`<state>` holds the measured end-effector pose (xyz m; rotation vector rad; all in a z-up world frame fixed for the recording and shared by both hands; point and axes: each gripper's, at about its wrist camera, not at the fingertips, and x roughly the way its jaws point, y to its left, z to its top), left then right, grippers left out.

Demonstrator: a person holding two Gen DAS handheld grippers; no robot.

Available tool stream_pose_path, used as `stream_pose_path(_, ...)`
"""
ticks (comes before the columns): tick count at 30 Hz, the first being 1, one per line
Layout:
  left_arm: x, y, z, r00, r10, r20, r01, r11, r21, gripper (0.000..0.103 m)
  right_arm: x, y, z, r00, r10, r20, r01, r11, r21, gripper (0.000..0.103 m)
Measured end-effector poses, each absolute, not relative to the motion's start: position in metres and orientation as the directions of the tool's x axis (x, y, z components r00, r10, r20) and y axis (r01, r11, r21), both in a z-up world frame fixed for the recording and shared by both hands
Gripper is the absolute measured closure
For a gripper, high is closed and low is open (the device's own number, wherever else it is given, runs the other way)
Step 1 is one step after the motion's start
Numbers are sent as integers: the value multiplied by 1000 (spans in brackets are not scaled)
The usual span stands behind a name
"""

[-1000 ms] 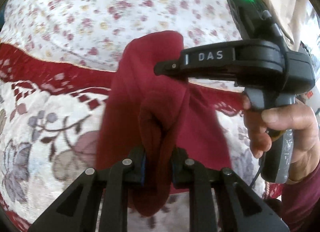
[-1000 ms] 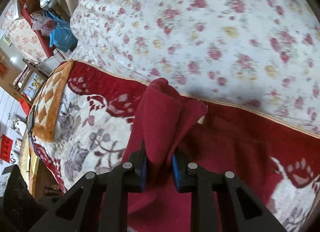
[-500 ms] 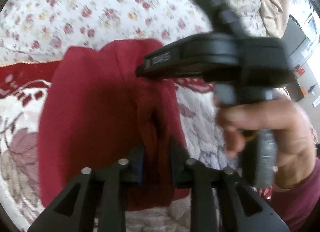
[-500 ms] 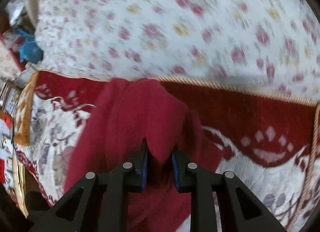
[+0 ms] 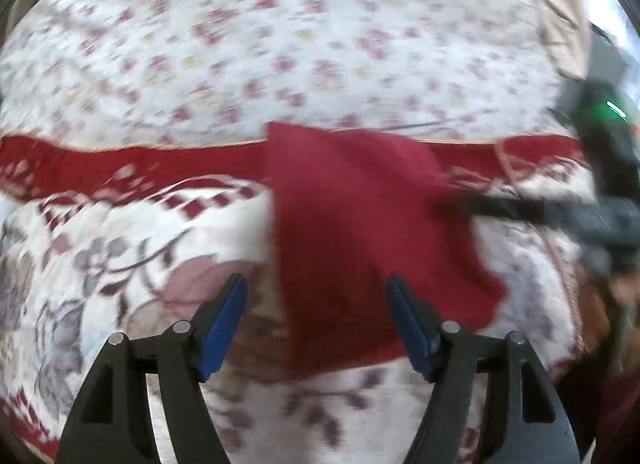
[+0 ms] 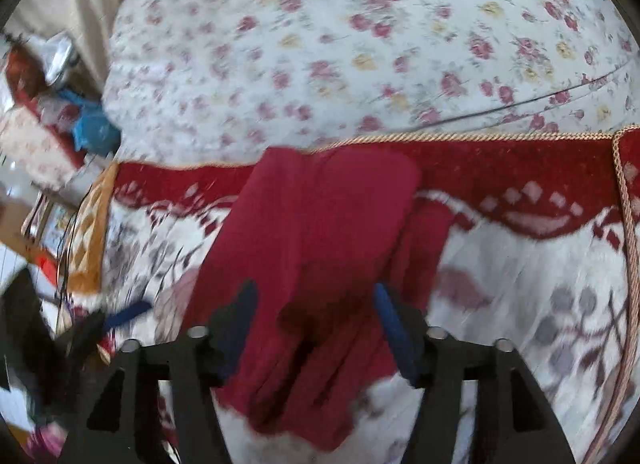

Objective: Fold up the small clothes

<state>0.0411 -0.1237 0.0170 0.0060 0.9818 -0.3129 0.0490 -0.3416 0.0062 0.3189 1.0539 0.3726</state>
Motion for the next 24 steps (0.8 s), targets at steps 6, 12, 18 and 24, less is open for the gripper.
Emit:
stream_pose_path(6, 46, -109, -12, 481, -277, -832, 235, 955, -183, 32, 5, -314, -20, 424, 394, -816, -217, 918, 331, 95)
stream_pose_path(12, 41, -113, -25, 491, -282, -824, 270, 949, -164, 27, -15, -333, -39, 422, 362, -831, -154, 932, 328, 96)
stream_pose_path(18, 38, -117, -24, 525, -244, -816, 266, 957, -115, 26, -21, -346, -5, 467, 389, -794, -115, 917, 382, 82)
stream_pose_path(24, 40, -123, -28, 524, -242, -817, 266, 957, -113, 24, 8, -354, 11, 556, 339, -759, -7, 915, 403, 34)
